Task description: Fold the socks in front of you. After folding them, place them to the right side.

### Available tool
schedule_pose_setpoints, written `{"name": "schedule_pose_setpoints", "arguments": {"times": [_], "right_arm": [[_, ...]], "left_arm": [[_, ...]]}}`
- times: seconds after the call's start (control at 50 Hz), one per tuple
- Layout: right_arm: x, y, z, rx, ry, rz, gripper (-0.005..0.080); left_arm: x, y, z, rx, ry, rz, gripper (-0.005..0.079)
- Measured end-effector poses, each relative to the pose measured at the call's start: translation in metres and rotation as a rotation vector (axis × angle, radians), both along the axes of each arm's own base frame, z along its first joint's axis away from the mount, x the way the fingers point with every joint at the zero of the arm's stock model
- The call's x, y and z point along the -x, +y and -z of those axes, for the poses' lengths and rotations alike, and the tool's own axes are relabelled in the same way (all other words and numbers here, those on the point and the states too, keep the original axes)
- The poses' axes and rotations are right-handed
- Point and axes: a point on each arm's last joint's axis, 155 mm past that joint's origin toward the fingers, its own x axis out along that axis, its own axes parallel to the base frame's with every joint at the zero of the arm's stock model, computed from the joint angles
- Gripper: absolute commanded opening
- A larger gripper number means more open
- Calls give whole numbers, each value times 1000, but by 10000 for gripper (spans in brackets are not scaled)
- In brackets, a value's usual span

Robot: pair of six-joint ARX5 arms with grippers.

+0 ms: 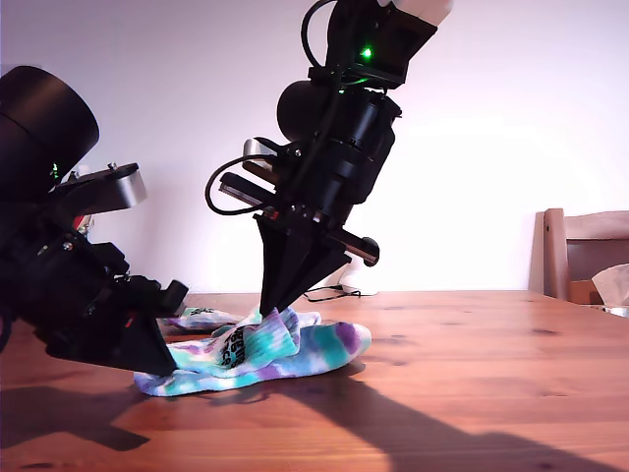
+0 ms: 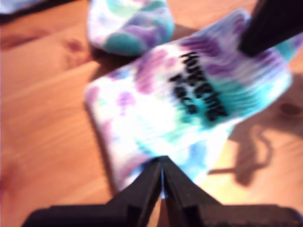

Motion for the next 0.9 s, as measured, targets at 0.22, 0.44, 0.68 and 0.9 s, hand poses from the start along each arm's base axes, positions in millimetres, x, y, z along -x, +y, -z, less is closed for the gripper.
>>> {"name": "schedule_pose_setpoints", "arguments": {"times": [0.22,0.44,0.68,0.9], "right_arm": [[5,0,1,7,12,-7,-12],[16,6,-1,-14,50,-30,-12],[18,6,-1,-15,56,-36,-12],[11,10,-21,-28,35,-39,-12]], "left_arm": [[-7,6,11,-1,10,-22,-21],[-12,1,11,16,-6,-12,-21],[-12,1,12,11,5,-12,-21],[-12,1,12,10,5,-12,-21]]}}
